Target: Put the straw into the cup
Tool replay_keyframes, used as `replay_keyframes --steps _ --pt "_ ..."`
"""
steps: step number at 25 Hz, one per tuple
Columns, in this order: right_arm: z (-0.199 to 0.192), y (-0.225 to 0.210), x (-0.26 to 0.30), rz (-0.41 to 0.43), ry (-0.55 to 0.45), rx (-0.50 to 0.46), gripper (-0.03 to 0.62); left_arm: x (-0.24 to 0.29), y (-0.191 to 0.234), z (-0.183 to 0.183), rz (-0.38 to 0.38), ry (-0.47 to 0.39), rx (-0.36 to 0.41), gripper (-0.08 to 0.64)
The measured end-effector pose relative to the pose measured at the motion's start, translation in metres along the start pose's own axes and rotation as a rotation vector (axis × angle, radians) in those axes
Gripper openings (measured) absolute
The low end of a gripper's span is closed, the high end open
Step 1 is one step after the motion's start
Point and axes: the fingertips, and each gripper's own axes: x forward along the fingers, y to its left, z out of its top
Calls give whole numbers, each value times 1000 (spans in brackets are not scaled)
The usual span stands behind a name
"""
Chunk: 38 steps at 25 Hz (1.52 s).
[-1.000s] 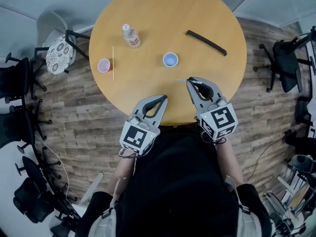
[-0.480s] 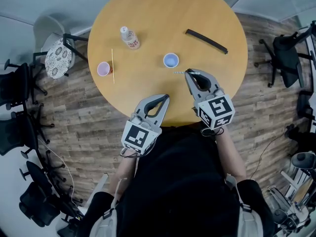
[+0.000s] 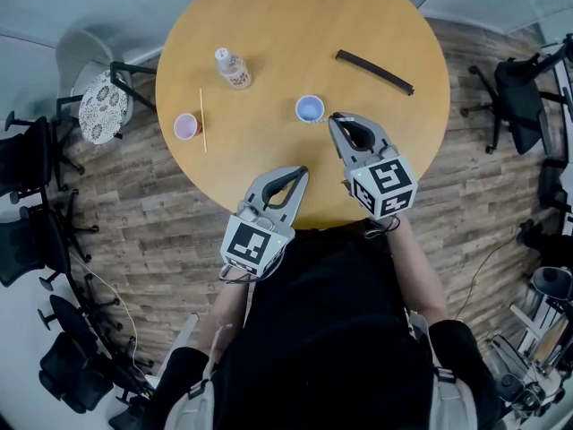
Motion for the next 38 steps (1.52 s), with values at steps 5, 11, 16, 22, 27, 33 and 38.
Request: replay_keyframes --steps 5,11,16,22,27,33,38 --pt "-14 -2 17 -1 23 -19 29 -1 4 -2 5 0 -8 10" --pt "-28 -7 30 -10 49 -23 29 -1 0 -5 1 -1 -15 11" --pt "-44 -12 44 -31 76 2 29 -3 5 -9 10 1 -20 11" --pt "-62 -15 51 -52 113 1 31 -5 7 -7 18 -1 -20 11" --pt "-70 -20 58 -69 133 7 31 -3 12 -7 25 -1 -30 11" --pt "-82 -26 60 -88 158 18 31 -5 10 -11 32 7 -36 11" --pt "-88 -30 65 -101 176 36 31 -5 12 -12 34 12 -36 11"
